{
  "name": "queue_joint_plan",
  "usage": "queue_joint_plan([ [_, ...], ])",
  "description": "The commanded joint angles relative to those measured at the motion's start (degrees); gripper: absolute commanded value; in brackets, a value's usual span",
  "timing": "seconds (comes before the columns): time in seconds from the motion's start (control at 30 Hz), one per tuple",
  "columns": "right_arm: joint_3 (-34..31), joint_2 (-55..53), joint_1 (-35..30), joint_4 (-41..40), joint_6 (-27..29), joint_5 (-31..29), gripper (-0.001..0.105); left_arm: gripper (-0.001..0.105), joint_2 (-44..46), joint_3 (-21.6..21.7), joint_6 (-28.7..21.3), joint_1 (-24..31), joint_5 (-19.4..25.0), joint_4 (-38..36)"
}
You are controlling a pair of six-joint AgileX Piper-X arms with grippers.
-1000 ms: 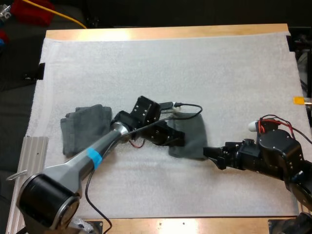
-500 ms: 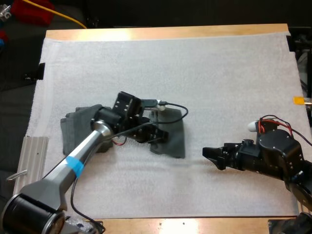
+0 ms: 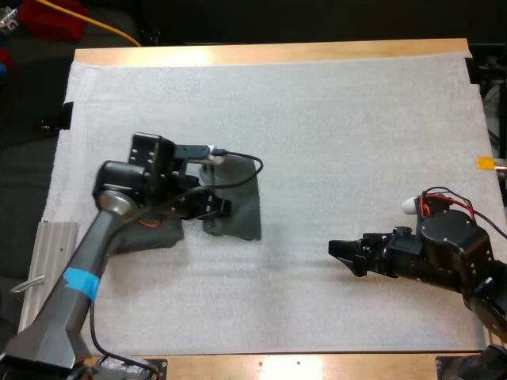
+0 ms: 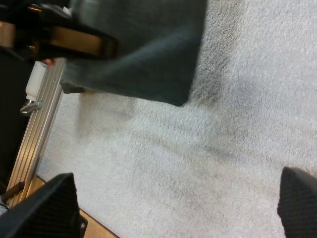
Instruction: Pick towel from pile, fold and stack
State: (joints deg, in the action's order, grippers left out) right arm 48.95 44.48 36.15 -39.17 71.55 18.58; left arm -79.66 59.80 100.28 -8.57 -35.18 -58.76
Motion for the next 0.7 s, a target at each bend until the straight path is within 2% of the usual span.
queue_joint_plan([
  [0.0,0.06,-0.4,0.13,0.44,0.22,0.53,0.079,0.005,0.63,1.19,-2.38,0.78,0.29,-2.48],
  [0.07,0.06,-0.4,0.13,0.44,0.22,0.53,0.079,0.005,0.59,2.35,-4.02,1.95,1.08,-4.71],
  [0.17,0.06,-0.4,0.13,0.44,0.22,0.53,0.079,0.005,0.59,4.1,-6.96,3.49,4.78,-8.78],
  [0.3,0.06,-0.4,0.13,0.44,0.22,0.55,0.079,0.005,0.59,5.72,-9.2,6.17,6.43,-11.84],
  [0.67,0.06,-0.4,0.13,0.44,0.22,0.97,0.079,0.005,0.27,6.06,-10.62,16.02,7.55,-11.82],
])
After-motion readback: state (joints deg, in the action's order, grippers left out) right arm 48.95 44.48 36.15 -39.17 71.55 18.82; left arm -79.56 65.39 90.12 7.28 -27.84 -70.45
